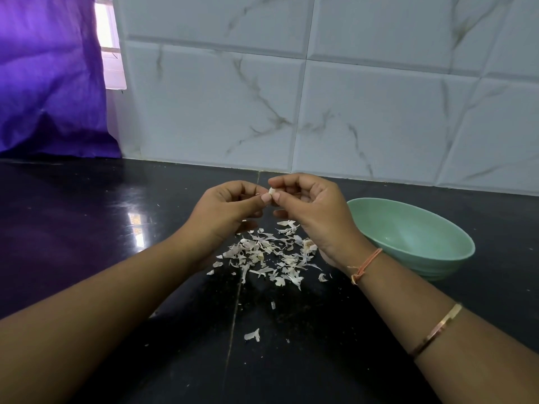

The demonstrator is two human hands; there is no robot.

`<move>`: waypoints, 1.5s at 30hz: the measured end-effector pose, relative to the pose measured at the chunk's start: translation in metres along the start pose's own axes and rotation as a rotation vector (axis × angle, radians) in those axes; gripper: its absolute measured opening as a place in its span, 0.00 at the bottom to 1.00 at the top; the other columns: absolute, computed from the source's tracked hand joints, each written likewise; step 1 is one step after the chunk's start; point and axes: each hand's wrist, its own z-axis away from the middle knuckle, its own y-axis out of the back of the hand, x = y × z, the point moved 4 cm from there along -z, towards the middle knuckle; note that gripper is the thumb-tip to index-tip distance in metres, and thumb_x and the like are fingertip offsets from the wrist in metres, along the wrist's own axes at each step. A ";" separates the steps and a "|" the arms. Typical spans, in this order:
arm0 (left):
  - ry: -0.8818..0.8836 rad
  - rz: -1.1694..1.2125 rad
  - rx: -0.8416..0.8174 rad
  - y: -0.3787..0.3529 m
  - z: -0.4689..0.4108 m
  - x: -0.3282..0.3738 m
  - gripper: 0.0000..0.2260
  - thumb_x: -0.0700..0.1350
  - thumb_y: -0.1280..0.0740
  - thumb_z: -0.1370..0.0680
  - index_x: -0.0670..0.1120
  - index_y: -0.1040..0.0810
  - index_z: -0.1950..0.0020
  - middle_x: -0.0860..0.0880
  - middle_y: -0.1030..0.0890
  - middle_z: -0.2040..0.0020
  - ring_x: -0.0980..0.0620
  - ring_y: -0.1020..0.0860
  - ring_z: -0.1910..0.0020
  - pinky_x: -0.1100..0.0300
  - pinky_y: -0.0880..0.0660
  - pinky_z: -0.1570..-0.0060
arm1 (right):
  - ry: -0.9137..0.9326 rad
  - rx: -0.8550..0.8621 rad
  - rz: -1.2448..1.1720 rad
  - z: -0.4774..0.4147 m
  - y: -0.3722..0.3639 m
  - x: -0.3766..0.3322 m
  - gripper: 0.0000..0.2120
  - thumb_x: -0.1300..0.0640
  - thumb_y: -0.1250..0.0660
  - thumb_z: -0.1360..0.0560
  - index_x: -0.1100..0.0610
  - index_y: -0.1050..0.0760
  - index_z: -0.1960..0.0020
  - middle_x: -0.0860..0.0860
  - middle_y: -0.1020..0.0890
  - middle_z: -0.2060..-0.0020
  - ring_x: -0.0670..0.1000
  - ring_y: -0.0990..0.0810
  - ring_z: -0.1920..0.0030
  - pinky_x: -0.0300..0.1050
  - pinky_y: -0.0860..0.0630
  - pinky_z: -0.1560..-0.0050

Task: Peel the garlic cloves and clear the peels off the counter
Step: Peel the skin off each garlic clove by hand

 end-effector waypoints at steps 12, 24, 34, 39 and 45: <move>-0.091 -0.171 0.125 0.004 0.002 0.008 0.06 0.40 0.30 0.28 0.46 0.19 0.65 0.49 0.21 0.69 0.57 0.26 0.69 0.63 0.26 0.65 | 0.111 0.020 0.237 -0.001 -0.001 0.001 0.07 0.64 0.31 0.28 0.52 0.20 0.59 0.45 0.18 0.65 0.41 0.21 0.64 0.47 0.19 0.55; -0.045 -0.115 0.131 0.003 0.003 0.007 0.08 0.35 0.32 0.29 0.41 0.24 0.68 0.48 0.27 0.74 0.56 0.30 0.72 0.63 0.31 0.67 | 0.181 0.017 0.298 0.003 -0.006 -0.006 0.06 0.66 0.30 0.30 0.56 0.19 0.60 0.44 0.20 0.66 0.41 0.23 0.67 0.34 0.23 0.63; 0.045 0.028 0.087 -0.001 0.002 0.002 0.05 0.40 0.32 0.27 0.41 0.21 0.63 0.49 0.25 0.70 0.58 0.28 0.71 0.69 0.27 0.68 | 0.057 0.029 0.088 -0.001 -0.001 0.002 0.08 0.66 0.31 0.28 0.54 0.21 0.59 0.55 0.17 0.65 0.50 0.19 0.65 0.55 0.21 0.54; -0.154 -0.232 0.155 0.003 0.005 0.011 0.05 0.41 0.29 0.29 0.45 0.18 0.64 0.48 0.21 0.70 0.58 0.27 0.70 0.67 0.28 0.67 | 0.066 0.044 0.144 0.000 0.001 0.001 0.08 0.66 0.31 0.28 0.53 0.21 0.60 0.55 0.17 0.66 0.50 0.19 0.66 0.54 0.19 0.54; -0.217 -0.334 0.196 0.003 0.007 0.017 0.04 0.39 0.28 0.29 0.43 0.19 0.65 0.58 0.25 0.78 0.63 0.29 0.76 0.74 0.35 0.73 | 0.119 0.041 0.253 0.001 -0.003 -0.001 0.11 0.65 0.30 0.29 0.49 0.21 0.62 0.47 0.17 0.68 0.49 0.18 0.64 0.50 0.18 0.57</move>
